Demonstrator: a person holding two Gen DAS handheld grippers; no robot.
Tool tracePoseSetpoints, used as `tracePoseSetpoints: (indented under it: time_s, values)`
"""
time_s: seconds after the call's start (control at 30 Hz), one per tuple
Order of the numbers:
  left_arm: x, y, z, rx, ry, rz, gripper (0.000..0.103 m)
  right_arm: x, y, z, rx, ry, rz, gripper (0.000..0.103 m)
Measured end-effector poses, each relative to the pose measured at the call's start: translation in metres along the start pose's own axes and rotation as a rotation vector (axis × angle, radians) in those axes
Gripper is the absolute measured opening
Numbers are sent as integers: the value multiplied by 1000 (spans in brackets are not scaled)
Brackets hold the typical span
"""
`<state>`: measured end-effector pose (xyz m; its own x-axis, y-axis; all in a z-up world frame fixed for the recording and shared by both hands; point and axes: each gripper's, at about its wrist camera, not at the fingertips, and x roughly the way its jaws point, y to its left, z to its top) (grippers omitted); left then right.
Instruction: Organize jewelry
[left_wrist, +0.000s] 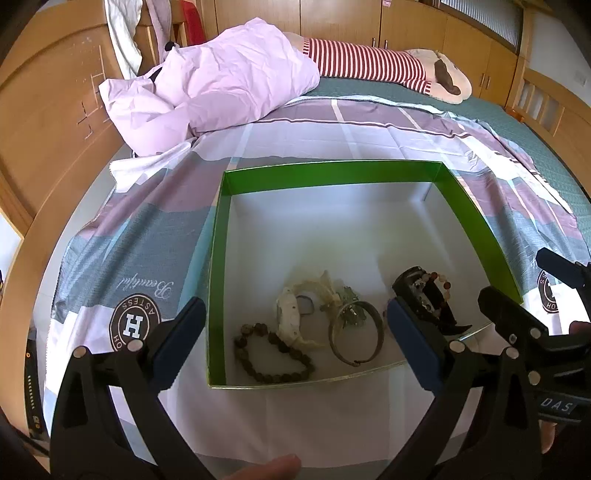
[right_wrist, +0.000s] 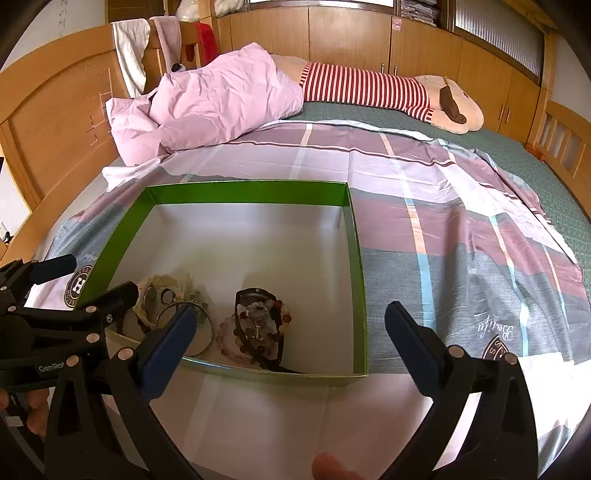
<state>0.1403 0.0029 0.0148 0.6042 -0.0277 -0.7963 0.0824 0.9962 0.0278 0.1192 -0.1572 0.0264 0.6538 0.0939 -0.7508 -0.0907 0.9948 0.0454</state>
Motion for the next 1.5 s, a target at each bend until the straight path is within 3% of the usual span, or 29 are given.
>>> tracePoseSetpoints:
  time_s: [1.5]
  values:
    - [3, 1, -1, 0, 20, 0, 98, -1, -1, -1, -8, -5, -3, 99]
